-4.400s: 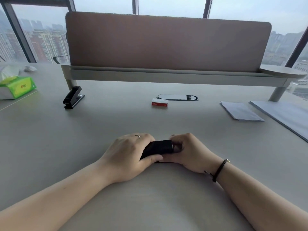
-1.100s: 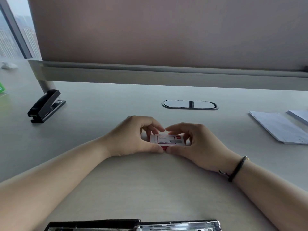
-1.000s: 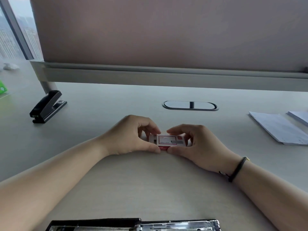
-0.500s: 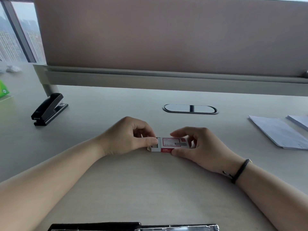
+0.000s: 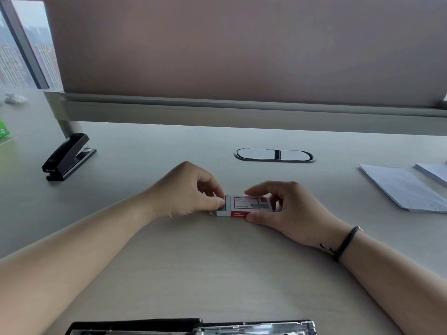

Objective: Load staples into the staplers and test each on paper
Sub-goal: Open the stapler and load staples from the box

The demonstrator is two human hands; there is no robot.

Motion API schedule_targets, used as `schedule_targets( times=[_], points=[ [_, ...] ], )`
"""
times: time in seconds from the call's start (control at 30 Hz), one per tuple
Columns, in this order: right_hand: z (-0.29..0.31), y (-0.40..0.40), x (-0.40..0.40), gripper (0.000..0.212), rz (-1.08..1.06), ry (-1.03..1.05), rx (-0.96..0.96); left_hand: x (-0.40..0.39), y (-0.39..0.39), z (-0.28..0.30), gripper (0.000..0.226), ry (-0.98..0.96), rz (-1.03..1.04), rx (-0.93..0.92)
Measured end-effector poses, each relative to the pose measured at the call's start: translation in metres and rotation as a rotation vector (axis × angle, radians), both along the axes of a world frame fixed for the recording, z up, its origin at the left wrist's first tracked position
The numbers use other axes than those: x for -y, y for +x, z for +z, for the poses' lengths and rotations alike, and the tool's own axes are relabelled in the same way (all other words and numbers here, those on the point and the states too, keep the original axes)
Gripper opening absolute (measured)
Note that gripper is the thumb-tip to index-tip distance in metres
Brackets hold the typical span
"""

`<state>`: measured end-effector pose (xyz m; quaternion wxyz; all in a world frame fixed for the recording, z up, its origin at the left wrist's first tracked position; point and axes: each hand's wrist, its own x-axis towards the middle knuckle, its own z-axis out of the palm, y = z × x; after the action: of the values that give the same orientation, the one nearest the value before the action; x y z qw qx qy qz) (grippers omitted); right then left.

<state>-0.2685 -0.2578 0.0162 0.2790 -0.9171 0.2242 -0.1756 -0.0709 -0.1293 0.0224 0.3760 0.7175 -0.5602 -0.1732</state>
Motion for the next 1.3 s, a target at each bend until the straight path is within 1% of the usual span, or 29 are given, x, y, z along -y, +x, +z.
schedule_targets(
  times=[0.07, 0.13, 0.27, 0.3, 0.33, 0.4, 0.53, 0.67, 0.83, 1.03, 1.1, 1.3],
  points=[
    [0.0, 0.0, 0.0, 0.042, 0.002, 0.0, -0.004, -0.001, 0.001, 0.0, 0.005, -0.026, -0.007, -0.068],
    [0.0, 0.0, 0.0, 0.042, -0.001, -0.002, -0.005, -0.001, 0.005, -0.002, 0.007, -0.057, 0.006, -0.185],
    [-0.001, 0.0, 0.001, 0.042, -0.008, 0.001, -0.003, -0.004, 0.011, -0.003, 0.03, -0.113, 0.024, -0.368],
    [-0.002, 0.0, 0.001, 0.043, -0.007, 0.0, -0.003, -0.004, 0.011, -0.003, 0.029, -0.114, 0.021, -0.386],
    [-0.002, 0.0, 0.001, 0.043, -0.006, 0.001, -0.001, -0.004, 0.011, -0.003, 0.023, -0.112, 0.017, -0.397],
    [-0.001, 0.0, 0.0, 0.042, -0.008, 0.004, 0.006, -0.004, 0.011, -0.002, 0.006, -0.113, 0.014, -0.394],
    [0.0, 0.0, 0.0, 0.041, -0.007, 0.004, -0.001, -0.006, 0.009, 0.0, 0.003, -0.126, 0.011, -0.383],
    [-0.001, 0.0, 0.0, 0.041, -0.003, -0.002, 0.002, -0.007, 0.007, 0.001, 0.004, -0.134, -0.012, -0.38],
    [-0.001, 0.0, 0.001, 0.041, -0.001, -0.007, -0.002, -0.008, 0.004, 0.0, 0.005, -0.103, -0.052, -0.332],
    [-0.002, 0.0, 0.002, 0.04, -0.008, -0.006, -0.002, -0.007, 0.0, 0.0, 0.005, -0.154, -0.078, -0.316],
    [-0.002, 0.0, 0.002, 0.038, -0.003, -0.006, -0.001, -0.006, -0.001, -0.002, 0.009, -0.157, -0.078, -0.314],
    [-0.006, 0.003, -0.001, 0.037, 0.033, -0.027, 0.007, -0.003, -0.003, -0.004, 0.007, -0.164, -0.098, -0.305]
  ],
)
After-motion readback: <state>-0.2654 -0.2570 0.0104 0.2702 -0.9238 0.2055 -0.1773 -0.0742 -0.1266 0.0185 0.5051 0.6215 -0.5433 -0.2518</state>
